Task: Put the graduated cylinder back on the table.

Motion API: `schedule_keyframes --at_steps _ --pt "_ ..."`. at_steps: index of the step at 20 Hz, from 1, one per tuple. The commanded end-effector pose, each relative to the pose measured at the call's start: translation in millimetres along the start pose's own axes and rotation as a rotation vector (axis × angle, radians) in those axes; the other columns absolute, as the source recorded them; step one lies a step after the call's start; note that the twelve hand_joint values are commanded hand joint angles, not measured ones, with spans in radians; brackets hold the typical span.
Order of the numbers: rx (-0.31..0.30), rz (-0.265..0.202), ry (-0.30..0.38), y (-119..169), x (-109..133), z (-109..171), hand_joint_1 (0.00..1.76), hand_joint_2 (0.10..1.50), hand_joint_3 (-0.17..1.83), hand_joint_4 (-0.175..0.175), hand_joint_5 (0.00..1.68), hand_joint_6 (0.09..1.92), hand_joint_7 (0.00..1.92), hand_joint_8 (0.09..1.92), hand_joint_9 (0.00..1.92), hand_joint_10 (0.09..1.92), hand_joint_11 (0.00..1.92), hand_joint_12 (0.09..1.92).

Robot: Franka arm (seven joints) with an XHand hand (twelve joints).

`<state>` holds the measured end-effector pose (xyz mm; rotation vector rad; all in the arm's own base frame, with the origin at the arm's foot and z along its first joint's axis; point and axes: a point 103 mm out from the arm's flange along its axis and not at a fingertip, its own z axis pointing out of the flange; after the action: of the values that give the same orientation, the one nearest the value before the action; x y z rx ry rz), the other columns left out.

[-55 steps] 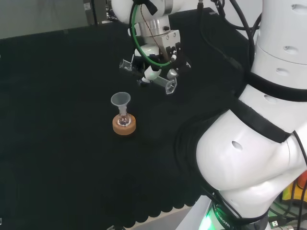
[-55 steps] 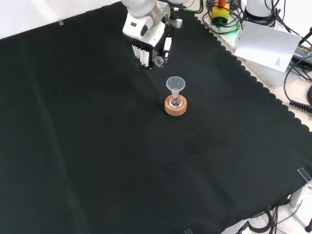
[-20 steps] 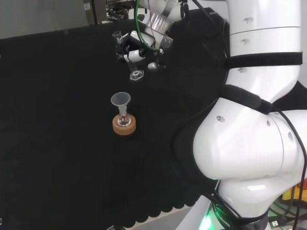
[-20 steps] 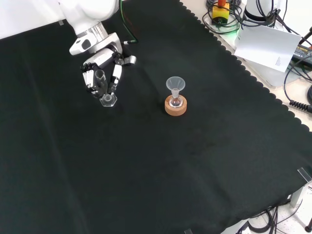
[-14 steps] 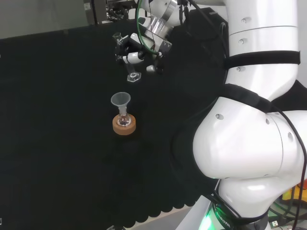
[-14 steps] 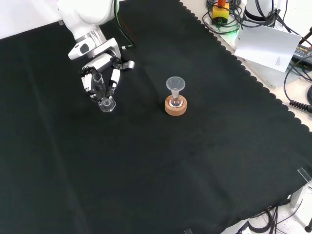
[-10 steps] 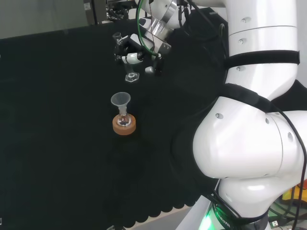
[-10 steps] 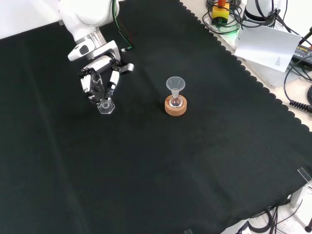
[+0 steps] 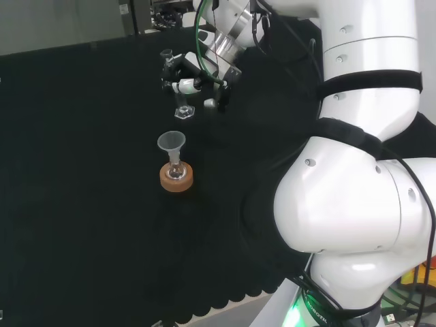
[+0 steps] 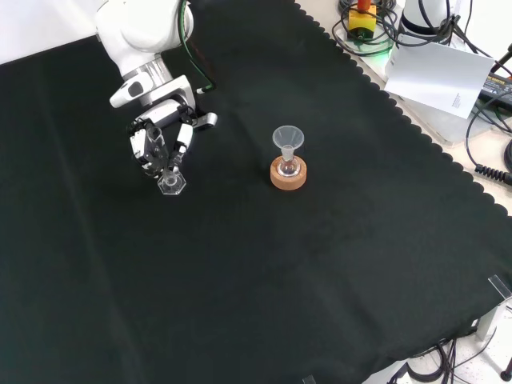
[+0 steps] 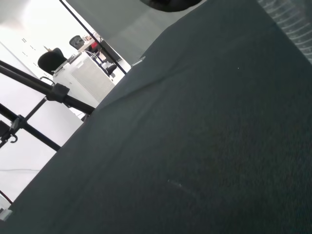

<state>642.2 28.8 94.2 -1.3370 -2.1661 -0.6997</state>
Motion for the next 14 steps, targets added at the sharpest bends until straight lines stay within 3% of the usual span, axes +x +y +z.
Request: schedule_keyframes --at_steps 1,8,9,11,13,14 --pt "-0.019 0.015 0.064 0.9 -5.8 7.6 1.26 1.12 0.0 -0.175 0.96 1.03 0.99 1.02 1.42 0.09 1.21 0.73" --pt "-0.03 0.019 0.09 -3.1 -8.9 8.8 1.25 1.13 0.0 -0.175 0.93 1.07 0.96 1.06 1.4 0.09 1.18 0.76" --pt "-0.031 0.02 0.093 -4.4 -9.3 8.9 1.24 1.13 0.0 -0.102 0.94 1.09 0.97 1.04 1.39 0.09 1.18 0.77" --pt "-0.027 0.018 0.098 -6.8 -9.5 8.8 1.24 1.15 0.0 -0.141 0.9 1.12 0.93 1.09 1.38 0.09 1.18 0.79" --pt "-0.027 0.018 0.111 -9.4 -10.3 7.8 1.18 1.15 0.0 -0.167 0.91 1.1 0.93 0.87 1.36 0.09 1.2 0.81" --pt "-0.028 0.018 0.119 -10.8 -11.1 6.9 1.16 1.14 0.0 -0.163 0.91 1.09 0.94 0.77 1.36 0.09 1.2 0.81"
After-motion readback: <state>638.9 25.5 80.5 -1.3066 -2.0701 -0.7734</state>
